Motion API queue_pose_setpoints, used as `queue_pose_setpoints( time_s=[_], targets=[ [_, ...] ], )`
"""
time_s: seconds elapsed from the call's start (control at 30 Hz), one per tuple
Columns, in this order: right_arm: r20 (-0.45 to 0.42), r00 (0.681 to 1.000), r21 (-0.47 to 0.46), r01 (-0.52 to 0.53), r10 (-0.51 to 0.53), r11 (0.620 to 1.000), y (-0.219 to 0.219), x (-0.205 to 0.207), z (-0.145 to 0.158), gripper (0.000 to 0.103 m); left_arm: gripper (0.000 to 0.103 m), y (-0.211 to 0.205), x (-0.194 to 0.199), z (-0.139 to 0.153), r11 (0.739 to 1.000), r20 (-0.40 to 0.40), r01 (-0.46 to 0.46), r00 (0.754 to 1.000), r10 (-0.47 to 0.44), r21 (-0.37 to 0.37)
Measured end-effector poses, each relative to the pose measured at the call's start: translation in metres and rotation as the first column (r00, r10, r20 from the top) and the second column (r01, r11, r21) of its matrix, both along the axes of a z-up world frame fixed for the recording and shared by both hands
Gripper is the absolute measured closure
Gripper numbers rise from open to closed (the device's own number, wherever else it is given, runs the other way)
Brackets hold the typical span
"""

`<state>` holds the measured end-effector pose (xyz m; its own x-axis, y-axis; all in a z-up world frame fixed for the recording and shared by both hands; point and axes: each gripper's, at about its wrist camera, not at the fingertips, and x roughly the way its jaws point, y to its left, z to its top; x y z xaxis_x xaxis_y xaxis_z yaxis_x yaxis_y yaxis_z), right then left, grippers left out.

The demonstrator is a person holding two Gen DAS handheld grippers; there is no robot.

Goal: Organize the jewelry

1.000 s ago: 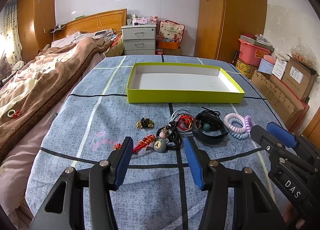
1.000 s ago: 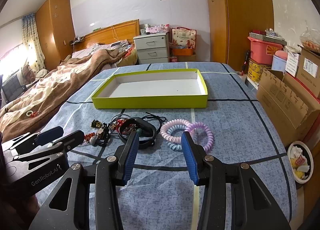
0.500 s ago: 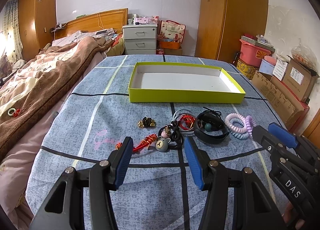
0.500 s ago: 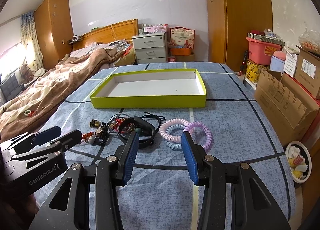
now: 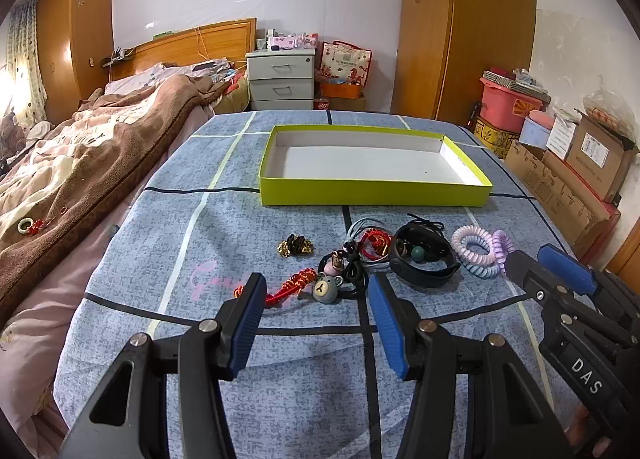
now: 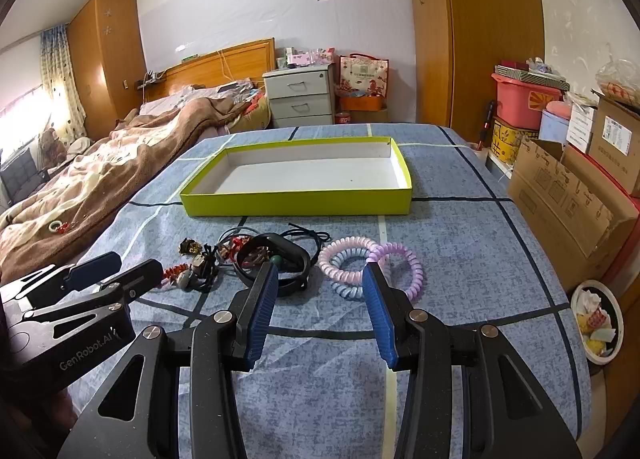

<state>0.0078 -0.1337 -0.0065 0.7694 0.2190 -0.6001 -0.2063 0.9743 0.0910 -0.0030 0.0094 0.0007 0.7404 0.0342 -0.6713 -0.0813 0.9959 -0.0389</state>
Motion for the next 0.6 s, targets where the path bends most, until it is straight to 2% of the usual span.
queue_pose_setpoints(
  time_s=[0.6],
  targets=[
    [-0.001, 1.0, -0.003, 0.0, 0.0, 1.0, 0.0007, 0.0, -0.0011, 0.058, 0.048, -0.0004, 0.0003, -0.0014, 1.0, -0.005, -0.004, 1.0, 0.004, 0.002]
  ],
)
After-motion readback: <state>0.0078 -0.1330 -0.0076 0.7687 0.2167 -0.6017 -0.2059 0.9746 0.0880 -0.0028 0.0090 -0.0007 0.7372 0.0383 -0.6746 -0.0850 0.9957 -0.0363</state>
